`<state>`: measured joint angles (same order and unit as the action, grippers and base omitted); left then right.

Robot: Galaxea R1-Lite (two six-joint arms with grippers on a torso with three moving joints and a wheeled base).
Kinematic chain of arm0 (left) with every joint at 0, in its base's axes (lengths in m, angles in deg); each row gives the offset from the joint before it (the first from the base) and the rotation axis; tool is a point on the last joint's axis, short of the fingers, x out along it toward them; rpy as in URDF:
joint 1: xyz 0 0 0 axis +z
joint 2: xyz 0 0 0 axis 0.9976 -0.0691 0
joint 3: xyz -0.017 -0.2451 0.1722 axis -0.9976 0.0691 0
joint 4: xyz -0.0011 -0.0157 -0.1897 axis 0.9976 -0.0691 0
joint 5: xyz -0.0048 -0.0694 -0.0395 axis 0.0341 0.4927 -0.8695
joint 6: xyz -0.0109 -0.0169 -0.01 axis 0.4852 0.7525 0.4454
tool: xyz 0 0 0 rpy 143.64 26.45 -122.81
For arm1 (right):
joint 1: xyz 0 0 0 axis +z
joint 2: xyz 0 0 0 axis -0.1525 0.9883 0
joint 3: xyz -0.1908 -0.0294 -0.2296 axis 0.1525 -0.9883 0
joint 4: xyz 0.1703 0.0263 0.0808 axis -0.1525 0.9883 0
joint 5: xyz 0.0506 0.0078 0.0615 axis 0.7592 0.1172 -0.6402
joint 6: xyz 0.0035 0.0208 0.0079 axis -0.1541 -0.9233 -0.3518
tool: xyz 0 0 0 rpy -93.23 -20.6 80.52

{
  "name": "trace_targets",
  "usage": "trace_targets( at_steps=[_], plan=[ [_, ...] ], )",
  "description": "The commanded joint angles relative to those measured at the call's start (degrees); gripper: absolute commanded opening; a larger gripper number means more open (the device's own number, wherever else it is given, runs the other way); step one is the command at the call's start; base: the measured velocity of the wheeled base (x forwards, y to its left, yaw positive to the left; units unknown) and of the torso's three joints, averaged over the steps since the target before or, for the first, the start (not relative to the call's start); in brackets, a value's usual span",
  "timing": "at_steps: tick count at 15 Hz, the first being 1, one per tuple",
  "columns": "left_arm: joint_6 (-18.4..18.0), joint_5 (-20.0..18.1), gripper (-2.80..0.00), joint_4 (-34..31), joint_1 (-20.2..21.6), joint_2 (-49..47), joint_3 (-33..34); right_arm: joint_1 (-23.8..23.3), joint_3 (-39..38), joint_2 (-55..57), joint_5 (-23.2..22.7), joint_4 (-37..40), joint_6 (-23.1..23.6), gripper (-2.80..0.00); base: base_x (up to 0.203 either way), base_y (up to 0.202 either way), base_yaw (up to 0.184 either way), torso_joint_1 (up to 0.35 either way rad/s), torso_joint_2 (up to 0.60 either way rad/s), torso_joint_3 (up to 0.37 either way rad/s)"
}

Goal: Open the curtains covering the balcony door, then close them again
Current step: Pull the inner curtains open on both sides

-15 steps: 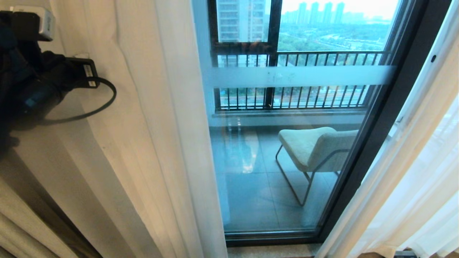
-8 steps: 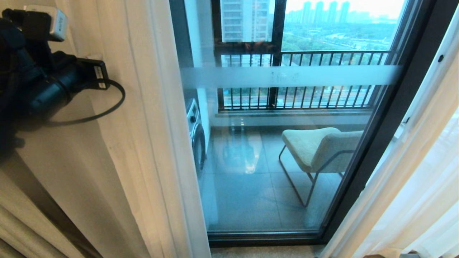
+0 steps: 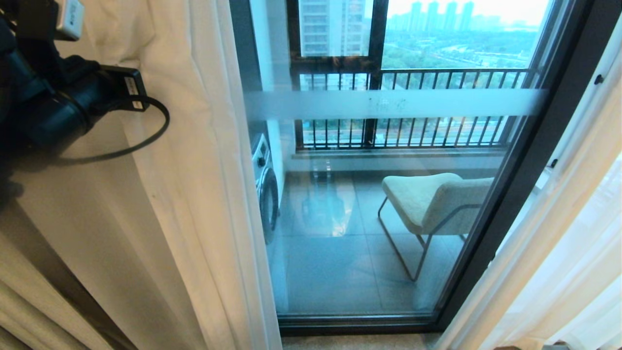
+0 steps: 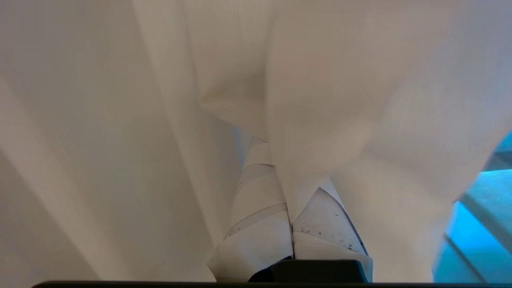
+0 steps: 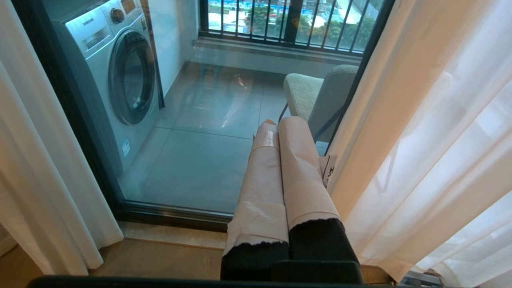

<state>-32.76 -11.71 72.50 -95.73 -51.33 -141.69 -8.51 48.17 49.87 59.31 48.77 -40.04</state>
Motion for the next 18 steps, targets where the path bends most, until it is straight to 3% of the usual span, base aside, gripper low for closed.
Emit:
trace_targets(
  at_steps=[1, 6, 9, 13, 18],
  plan=[
    [0.00, 0.09, -2.80, 0.14, 0.11, 0.92, -0.81, 0.00, 0.00, 0.07, -0.08, 0.00, 0.08, -2.80, 0.000, 0.000, 0.000, 0.000, 0.00, 0.000],
    [0.10, 0.12, -2.80, -0.47, 3.18, -0.19, -7.31, 0.00, 0.00, 0.07, 0.01, 0.00, 0.08, -2.80, 0.000, 0.000, 0.000, 0.000, 0.00, 0.000],
    [4.45, 0.05, -2.80, -0.29, 7.76, -1.75, -10.64, 0.00, 0.00, 0.07, 0.00, 0.00, 0.08, -2.80, 0.000, 0.000, 0.000, 0.000, 0.00, 0.000],
    [10.71, -0.52, -2.80, -0.42, 16.97, -1.78, -11.22, 0.00, 0.00, 0.07, -0.08, 0.00, 0.08, -2.80, 0.000, 0.000, 0.000, 0.000, 0.00, 0.000],
    [17.28, -11.08, -2.80, -2.77, 32.16, -2.36, -11.78, 0.00, 0.00, 0.07, -0.01, 0.00, 0.08, -2.80, 0.000, 0.000, 0.000, 0.000, 0.00, 0.000]
  ],
)
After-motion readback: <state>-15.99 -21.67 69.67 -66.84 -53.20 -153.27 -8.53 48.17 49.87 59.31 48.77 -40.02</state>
